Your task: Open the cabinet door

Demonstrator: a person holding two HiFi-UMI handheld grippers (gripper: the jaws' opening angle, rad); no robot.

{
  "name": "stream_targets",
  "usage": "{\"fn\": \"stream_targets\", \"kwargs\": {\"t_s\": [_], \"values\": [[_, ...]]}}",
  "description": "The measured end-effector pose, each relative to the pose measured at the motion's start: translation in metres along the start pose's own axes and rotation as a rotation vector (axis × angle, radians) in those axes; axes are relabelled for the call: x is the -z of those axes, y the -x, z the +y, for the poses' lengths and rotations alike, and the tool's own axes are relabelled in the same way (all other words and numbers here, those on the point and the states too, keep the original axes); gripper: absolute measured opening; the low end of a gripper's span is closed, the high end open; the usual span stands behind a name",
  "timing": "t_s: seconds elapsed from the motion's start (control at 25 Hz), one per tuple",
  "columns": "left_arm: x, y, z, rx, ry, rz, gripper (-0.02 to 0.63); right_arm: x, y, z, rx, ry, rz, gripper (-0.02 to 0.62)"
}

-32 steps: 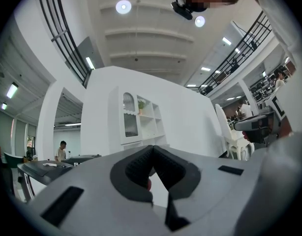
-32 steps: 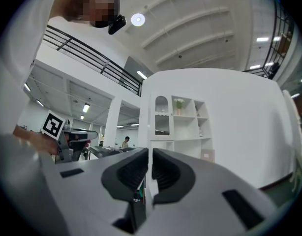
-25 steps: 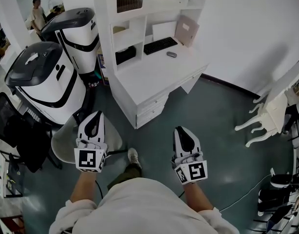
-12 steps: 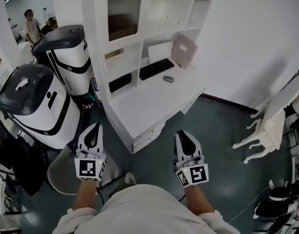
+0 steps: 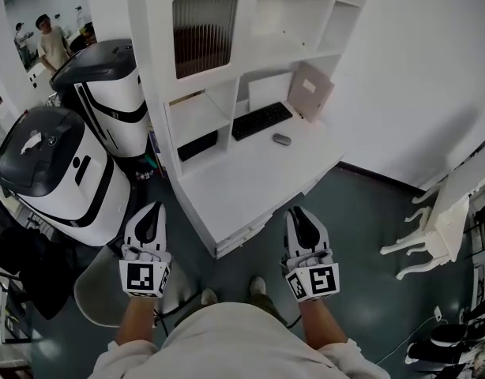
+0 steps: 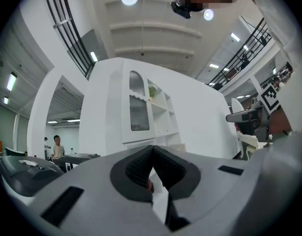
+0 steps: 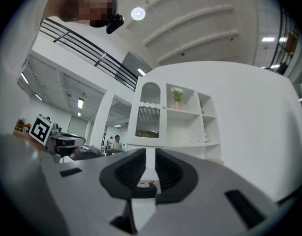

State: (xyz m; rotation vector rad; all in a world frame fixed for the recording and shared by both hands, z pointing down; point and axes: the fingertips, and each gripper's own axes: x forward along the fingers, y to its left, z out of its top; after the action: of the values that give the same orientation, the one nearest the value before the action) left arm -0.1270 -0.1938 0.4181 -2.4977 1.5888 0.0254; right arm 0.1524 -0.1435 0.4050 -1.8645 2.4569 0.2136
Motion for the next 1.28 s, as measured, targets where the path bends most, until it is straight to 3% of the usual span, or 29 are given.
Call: {"fn": "stream_targets", "kwargs": {"t_s": [0.4, 0.72, 1.0, 1.08, 1.28], "values": [[-0.005, -0.039, 0.001, -0.129, -0.018, 0.011, -0.002, -0.012, -0.071, -0.056, -0.079, 0.012, -0.04, 0.077], [-0.004, -0.053, 0.006, -0.172, -0.027, 0.013, -0.002, -0.018, -0.099, -0.074, -0.11, 0.021, -0.062, 0.086], [-0.005, -0.049, 0.008, -0.195, -0.022, 0.007, -0.002, -0.039, -0.116, -0.075, -0.164, 0.044, -0.102, 0.178], [-0.005, -0.044, 0.01, -0.207, -0.019, 0.009, -0.002, -0.049, -0.116, -0.072, -0.183, 0.057, -0.122, 0.236], [-0.005, -0.032, 0.014, -0.231, -0.025, 0.013, -0.002, -0.061, -0.12, -0.076, -0.185, 0.078, -0.15, 0.245]]}}
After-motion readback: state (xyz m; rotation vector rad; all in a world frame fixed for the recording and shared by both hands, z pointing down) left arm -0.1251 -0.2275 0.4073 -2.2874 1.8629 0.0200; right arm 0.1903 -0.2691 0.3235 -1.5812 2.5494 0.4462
